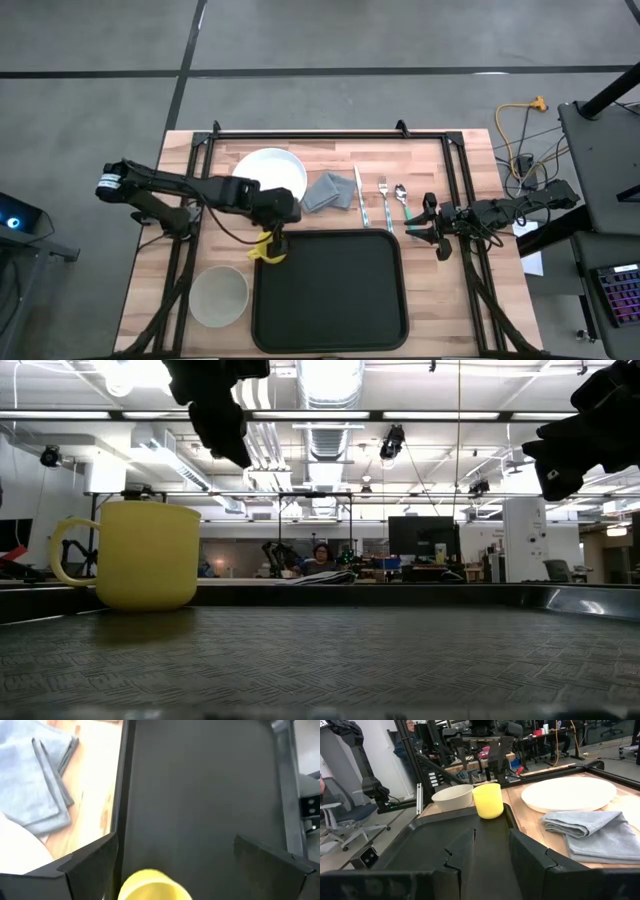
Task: Set up tray
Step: Put the white plate on the black serving tray below the yellow mug
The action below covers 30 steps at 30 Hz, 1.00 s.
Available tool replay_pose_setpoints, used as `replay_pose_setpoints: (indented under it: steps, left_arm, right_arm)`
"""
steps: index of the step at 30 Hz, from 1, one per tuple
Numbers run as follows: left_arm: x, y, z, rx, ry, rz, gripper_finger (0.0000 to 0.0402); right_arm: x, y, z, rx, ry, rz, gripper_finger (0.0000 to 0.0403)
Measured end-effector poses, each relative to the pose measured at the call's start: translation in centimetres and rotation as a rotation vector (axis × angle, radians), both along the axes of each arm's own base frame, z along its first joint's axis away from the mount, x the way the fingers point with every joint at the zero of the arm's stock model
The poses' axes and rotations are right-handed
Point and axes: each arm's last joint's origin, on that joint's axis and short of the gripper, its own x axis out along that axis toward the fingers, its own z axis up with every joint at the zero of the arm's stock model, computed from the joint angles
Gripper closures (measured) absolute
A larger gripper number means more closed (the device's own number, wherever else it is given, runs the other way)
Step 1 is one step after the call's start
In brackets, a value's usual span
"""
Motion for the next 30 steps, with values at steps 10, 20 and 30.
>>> replay_pose_setpoints:
  steps: [10,20,30]
  left_arm:
    - [1.0,0.5,0.1,0.058,-0.082,-0.053,0.0029]
    - [1.9,0.5,-0.2,0.054,-0.15,-0.051,0.0029]
    - [2.4,0.7,-2.1,0.117,-0.093,-0.012,0.0029]
  right_arm:
    - [0.0,0.0,0.0,0.0,0.0,0.0,0.0291]
    - [0.0,0.0,0.0,0.0,0.0,0.0,0.0291]
    - [0.0,0.0,0.0,0.0,0.0,0.0,0.0291]
